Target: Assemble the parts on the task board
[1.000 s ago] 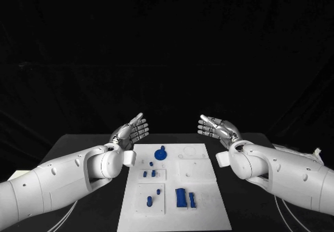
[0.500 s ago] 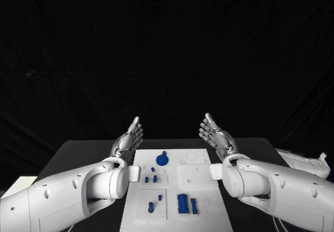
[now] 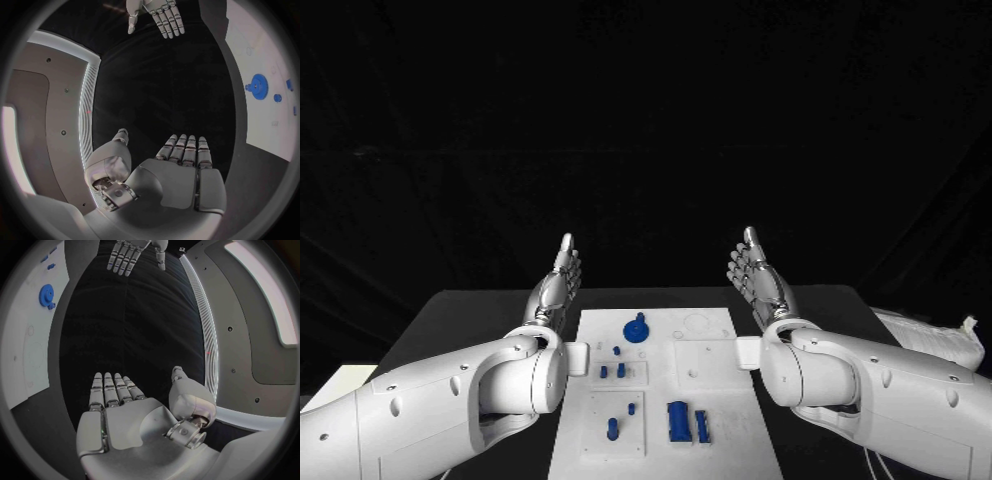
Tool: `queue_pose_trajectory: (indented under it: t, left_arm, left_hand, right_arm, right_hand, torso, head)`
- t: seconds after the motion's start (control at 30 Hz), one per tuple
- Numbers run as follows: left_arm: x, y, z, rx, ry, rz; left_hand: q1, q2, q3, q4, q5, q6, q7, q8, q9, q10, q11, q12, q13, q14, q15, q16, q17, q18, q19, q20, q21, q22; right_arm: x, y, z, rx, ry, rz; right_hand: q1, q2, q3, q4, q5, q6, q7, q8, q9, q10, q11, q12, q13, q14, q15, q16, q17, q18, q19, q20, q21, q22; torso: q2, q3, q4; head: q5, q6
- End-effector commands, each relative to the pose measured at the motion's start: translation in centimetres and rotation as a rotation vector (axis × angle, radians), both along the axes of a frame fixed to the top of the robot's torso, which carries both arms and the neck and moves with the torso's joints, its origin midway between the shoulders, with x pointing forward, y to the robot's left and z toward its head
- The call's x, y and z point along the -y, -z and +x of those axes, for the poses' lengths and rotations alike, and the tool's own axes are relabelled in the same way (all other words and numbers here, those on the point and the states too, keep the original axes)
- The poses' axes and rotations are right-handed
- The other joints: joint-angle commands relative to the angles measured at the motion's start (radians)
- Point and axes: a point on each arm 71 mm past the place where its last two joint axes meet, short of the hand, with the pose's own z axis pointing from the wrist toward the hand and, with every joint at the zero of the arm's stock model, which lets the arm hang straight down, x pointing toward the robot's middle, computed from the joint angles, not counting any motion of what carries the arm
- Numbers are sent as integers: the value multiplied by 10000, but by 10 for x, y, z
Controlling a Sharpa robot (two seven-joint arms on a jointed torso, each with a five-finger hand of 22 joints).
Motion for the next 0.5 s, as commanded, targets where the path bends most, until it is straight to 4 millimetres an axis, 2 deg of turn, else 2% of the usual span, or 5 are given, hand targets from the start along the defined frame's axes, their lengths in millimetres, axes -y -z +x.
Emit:
queue_pose_trajectory:
  t: [0.03,0.37,0.4,0.43,0.5]
  left_arm:
    - [1,-3,0,372,-60,166]
    - [1,-3,0,372,-60,166]
    - [1,-3,0,372,-60,166]
    - [1,-3,0,372,-60,166]
    - [1,-3,0,372,-60,166]
  left_hand:
    - [-750,5,-381,1,-65,-576,-16,-66,-17,-592,-14,-58,-11,-527,-7,-66,-14,-224,-406,-61,-61,-127]
    - [-1273,5,-381,1,-65,-965,-16,-66,-17,-1018,-14,-58,-11,-891,-7,-66,-14,-224,-1310,-61,-61,-127]
    - [-1323,5,-381,1,-65,-976,-16,-66,-17,-1041,-14,-58,-11,-915,-7,-66,-14,-224,-1310,-61,-61,-127]
    - [-1352,5,-381,1,-65,-1018,-16,-66,-17,-1050,-14,-58,-11,-951,-7,-66,-14,-224,-1310,-61,-61,-127]
    - [-1395,5,-381,1,-65,-1051,-16,-66,-17,-1117,-14,-58,-11,-1654,-7,-66,-14,-224,-1310,-61,-61,-127]
  right_arm:
    - [0,-2,0,192,46,-5]
    - [0,-2,0,192,46,-5]
    - [0,-2,0,192,46,-5]
    - [0,-2,0,192,46,-5]
    - [0,-2,0,192,46,-5]
  right_hand:
    - [-808,1,9,-25,-52,-542,-8,-34,-12,-628,-2,-66,-13,-666,3,-39,-20,-216,-613,-18,-75,-13]
    - [-1394,1,9,-25,-52,-912,-8,-34,-12,-1080,-2,-66,-13,-1152,3,-39,-20,-216,-1072,-18,-75,-13]
    - [-1556,1,9,-25,-52,-1702,-8,-34,-12,-1214,-2,-66,-13,-1296,3,-39,-20,-216,-1201,-18,-75,-13]
    - [-1731,1,9,-25,-52,-1702,-8,-34,-12,-1978,-2,-66,-13,-2098,3,-39,-20,-216,-1952,-18,-75,-13]
    - [-2548,1,9,-25,-52,-1702,-8,-34,-12,-1978,-2,-66,-13,-2098,3,-39,-20,-216,-1952,-18,-75,-13]
  torso:
    - [0,-1,0]
    - [0,-1,0]
    - [0,-1,0]
    - [0,-1,0]
    - [0,-1,0]
  head:
    - [0,0]
    - [0,0]
    - [0,0]
    - [0,0]
    - [0,0]
